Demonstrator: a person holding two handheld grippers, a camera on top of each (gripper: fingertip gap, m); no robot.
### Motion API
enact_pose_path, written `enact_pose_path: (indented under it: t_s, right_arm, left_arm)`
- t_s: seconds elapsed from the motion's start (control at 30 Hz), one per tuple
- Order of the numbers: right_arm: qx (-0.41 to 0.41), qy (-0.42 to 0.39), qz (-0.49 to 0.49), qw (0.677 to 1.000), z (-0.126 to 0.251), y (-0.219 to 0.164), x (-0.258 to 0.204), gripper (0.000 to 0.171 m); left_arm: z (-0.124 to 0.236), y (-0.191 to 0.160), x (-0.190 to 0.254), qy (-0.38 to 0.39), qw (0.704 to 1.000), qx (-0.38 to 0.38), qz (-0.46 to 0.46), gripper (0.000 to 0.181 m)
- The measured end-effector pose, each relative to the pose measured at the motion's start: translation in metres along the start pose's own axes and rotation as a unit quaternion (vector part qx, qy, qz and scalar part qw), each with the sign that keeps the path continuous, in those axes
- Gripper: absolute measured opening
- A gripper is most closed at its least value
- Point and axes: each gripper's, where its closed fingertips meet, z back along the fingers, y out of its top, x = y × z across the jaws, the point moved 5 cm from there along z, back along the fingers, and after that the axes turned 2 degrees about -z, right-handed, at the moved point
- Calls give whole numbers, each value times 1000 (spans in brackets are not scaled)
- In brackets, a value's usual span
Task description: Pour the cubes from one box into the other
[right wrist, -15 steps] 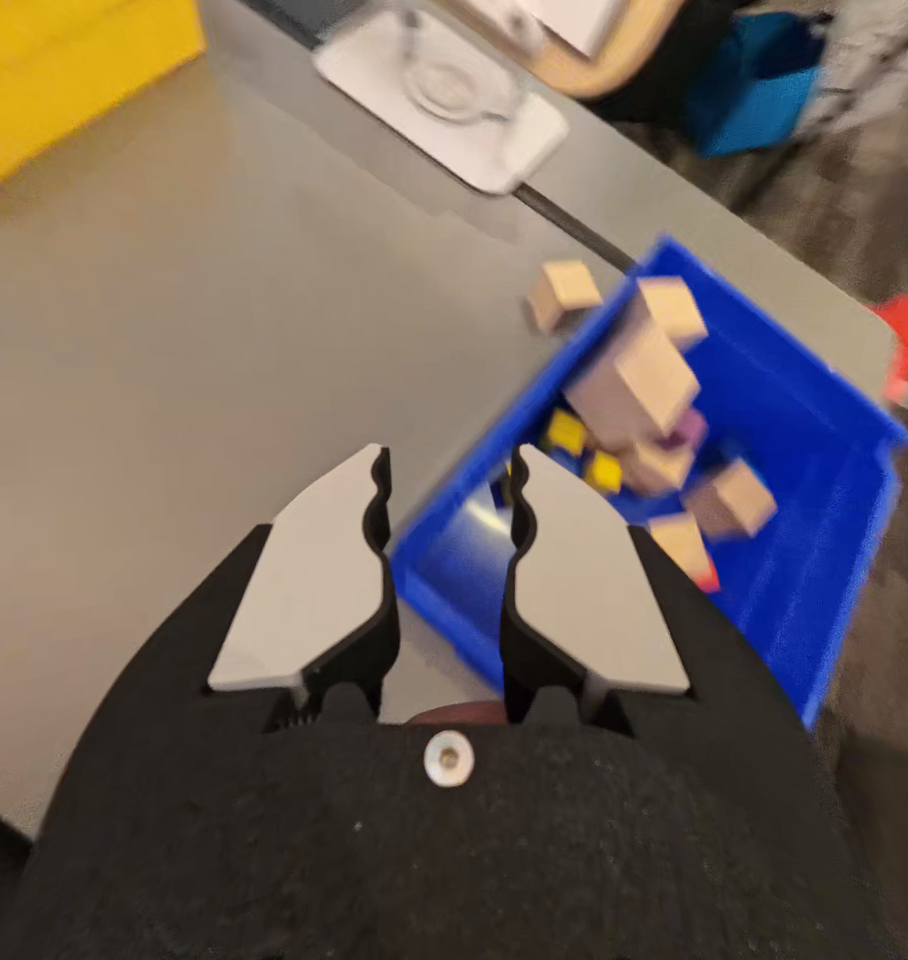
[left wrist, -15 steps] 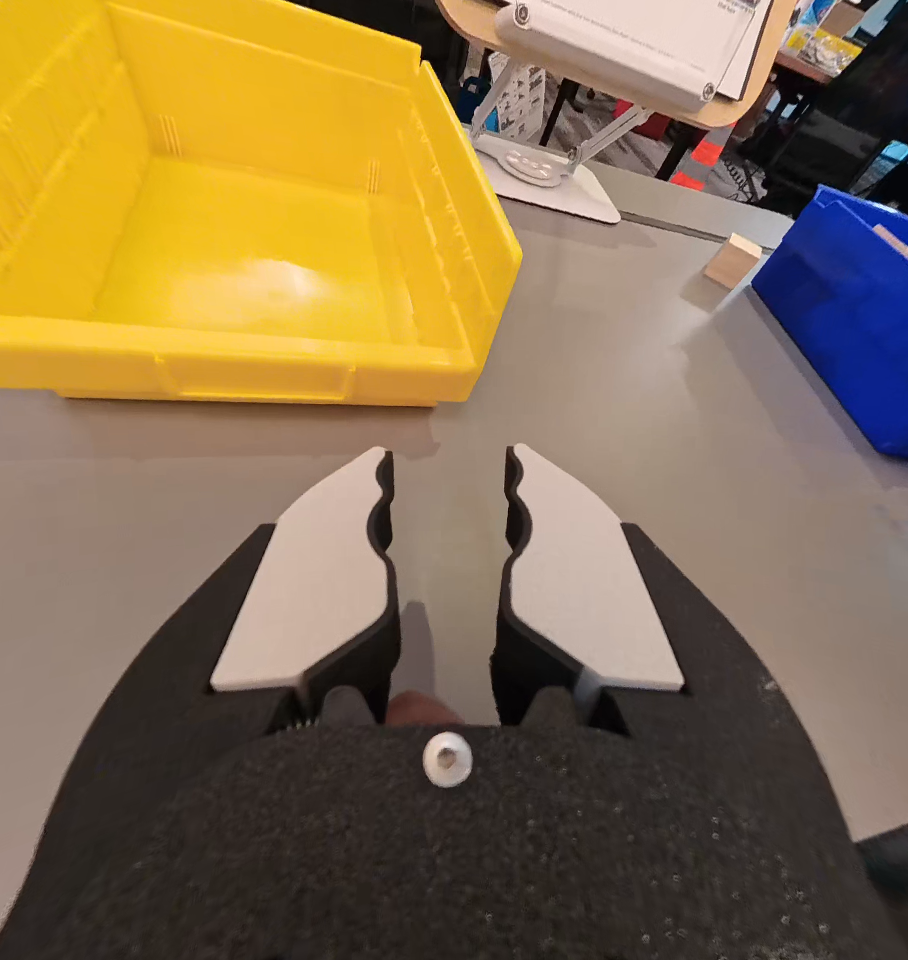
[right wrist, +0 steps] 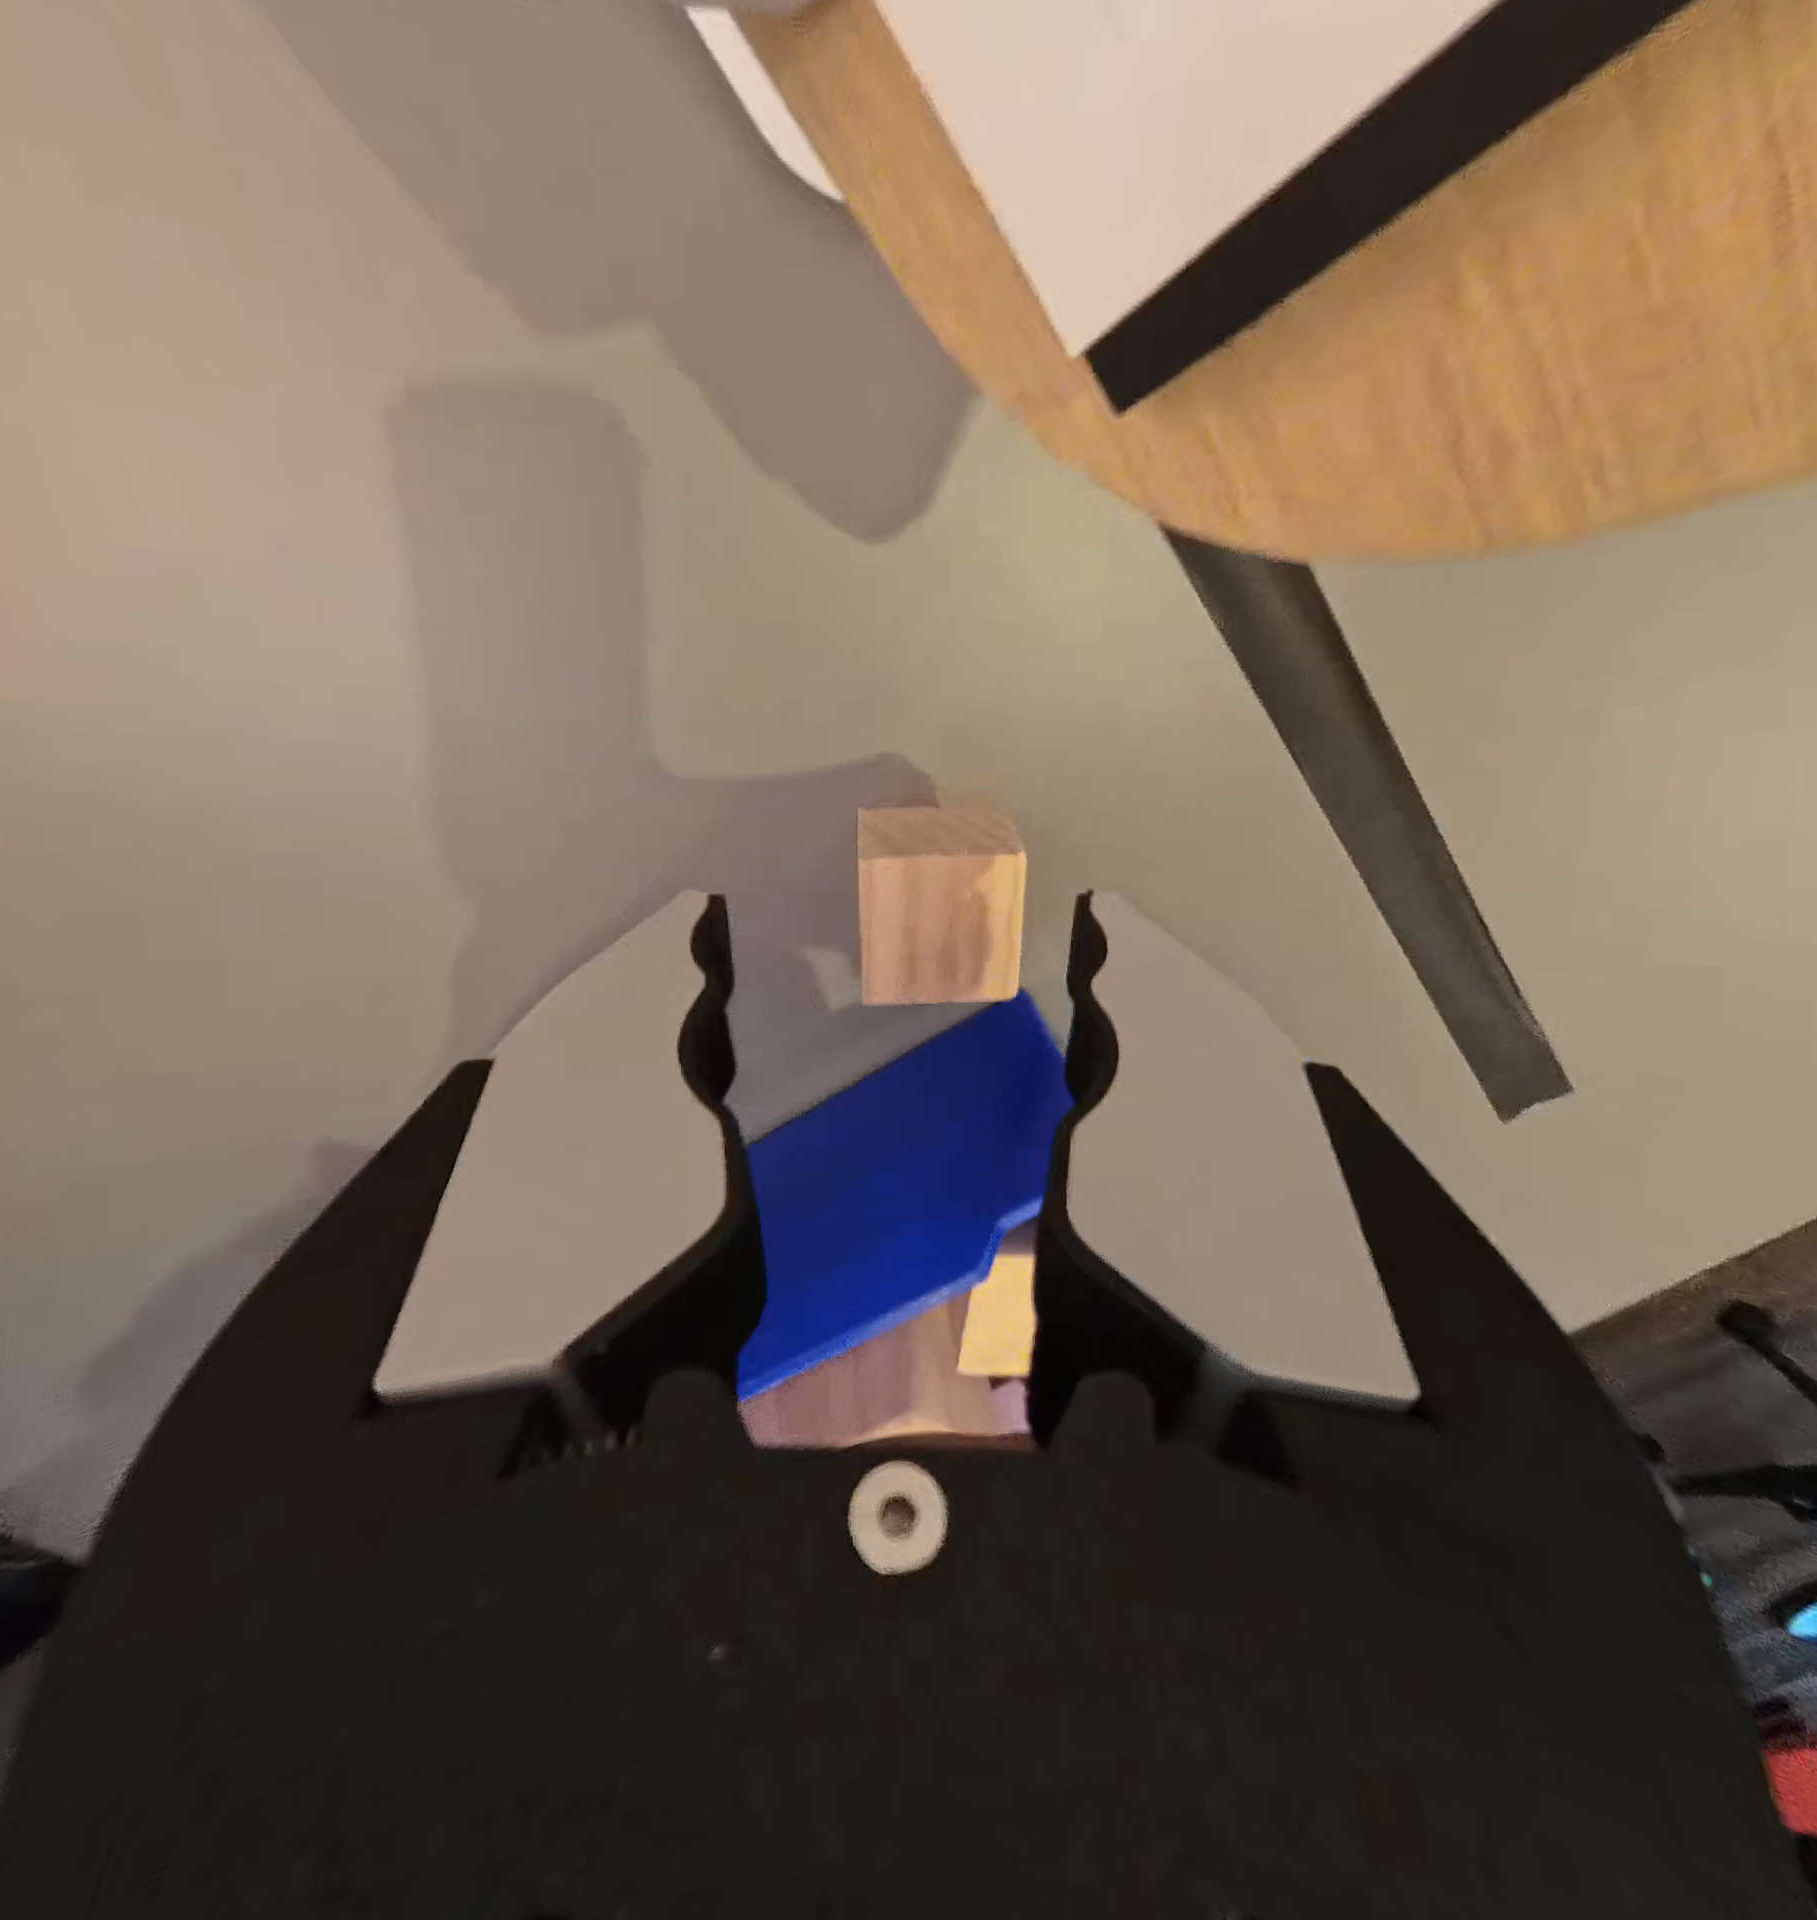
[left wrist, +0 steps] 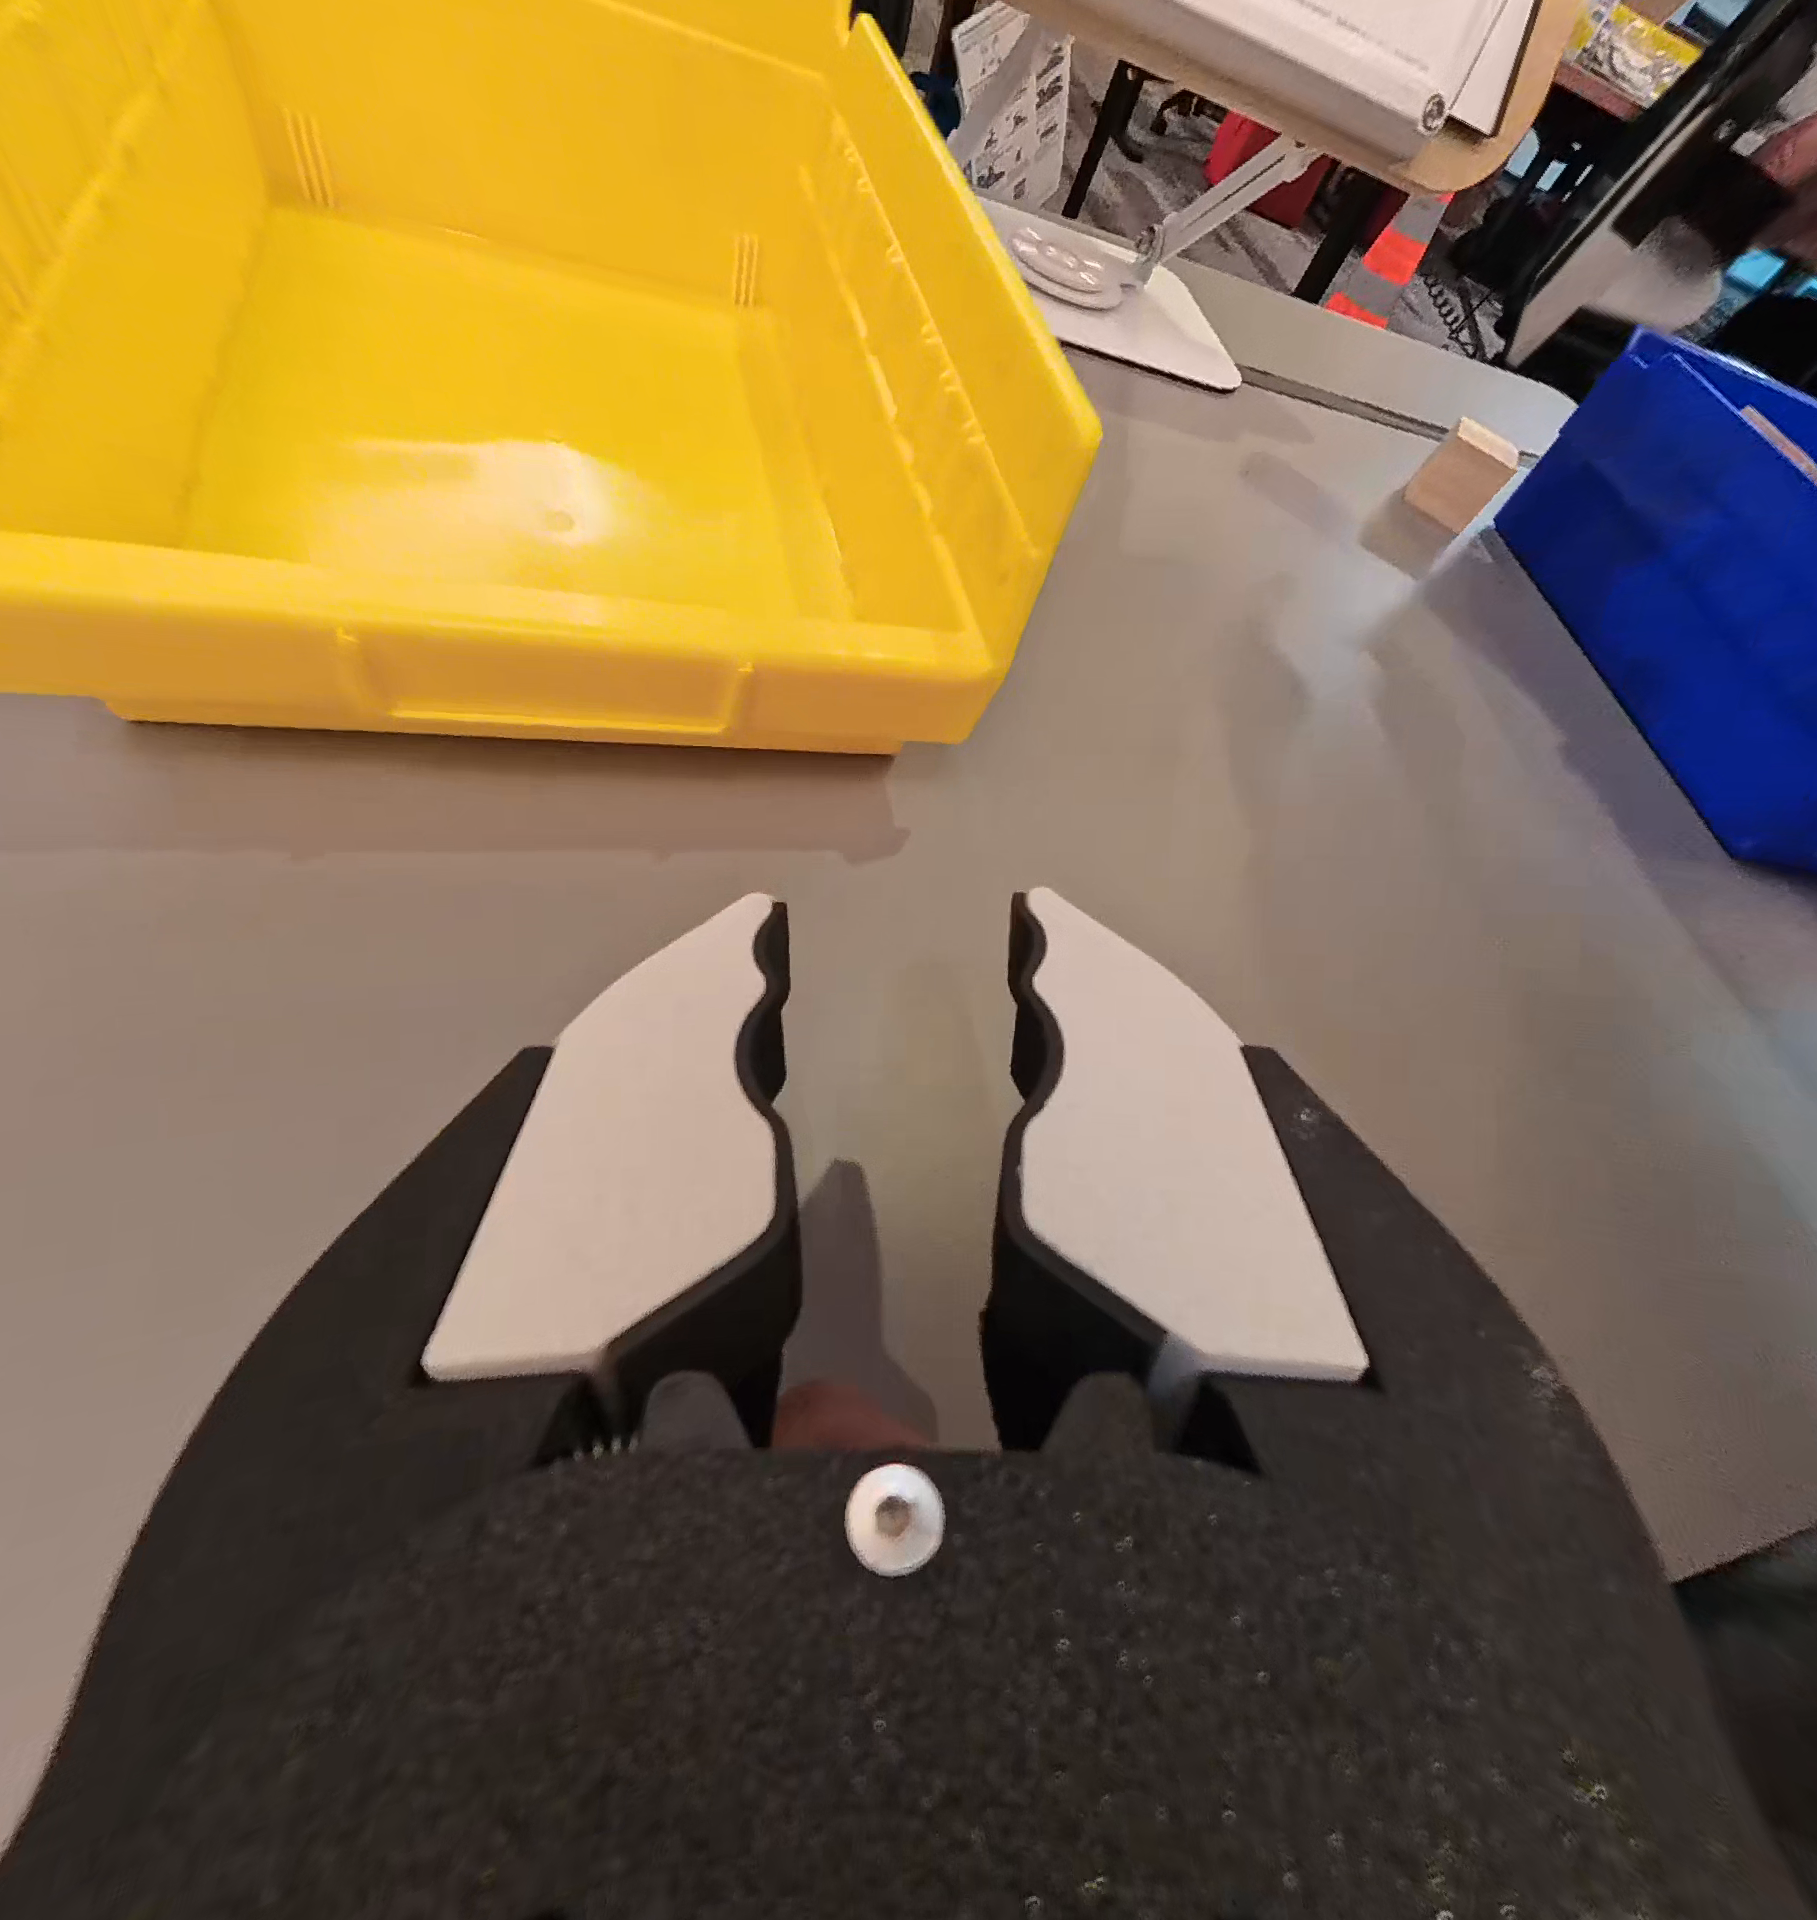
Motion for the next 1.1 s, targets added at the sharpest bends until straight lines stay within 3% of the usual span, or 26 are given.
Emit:
enact_pose_path:
  t_s: [0.1, 0.4, 0.47, 0.63, 0.77, 0.9, 1.1]
  right_arm:
    - [23, -6, 26, 999, -2, 2, -1, 56]
    - [-99, -64, 69, 991, -34, -12, 6, 73]
    - [-105, -87, 90, 987, -38, -9, 7, 61]
    - [-80, -99, 134, 983, -29, 4, -10, 59]
    - [-126, -83, 127, 980, -45, -3, -5, 59]
    - [-106, -73, 127, 984, -49, 3, -4, 50]
    - [-145, -137, 173, 965, -44, -12, 1, 63]
  left_arm:
    - [0, -2, -2, -2, 1000, -3, 3, 40]
    - [1, -3, 0, -15, 1000, -9, 18, 40]
    - [1, -3, 0, -14, 1000, -10, 14, 40]
    - [2, -3, -1, -14, 1000, -9, 19, 39]
    - [1, -5, -1, -21, 999, -15, 27, 40]
    - [2, -4, -1, -16, 1000, -11, 17, 39]
    - [1, -5, -2, -16, 1000, -14, 20, 39]
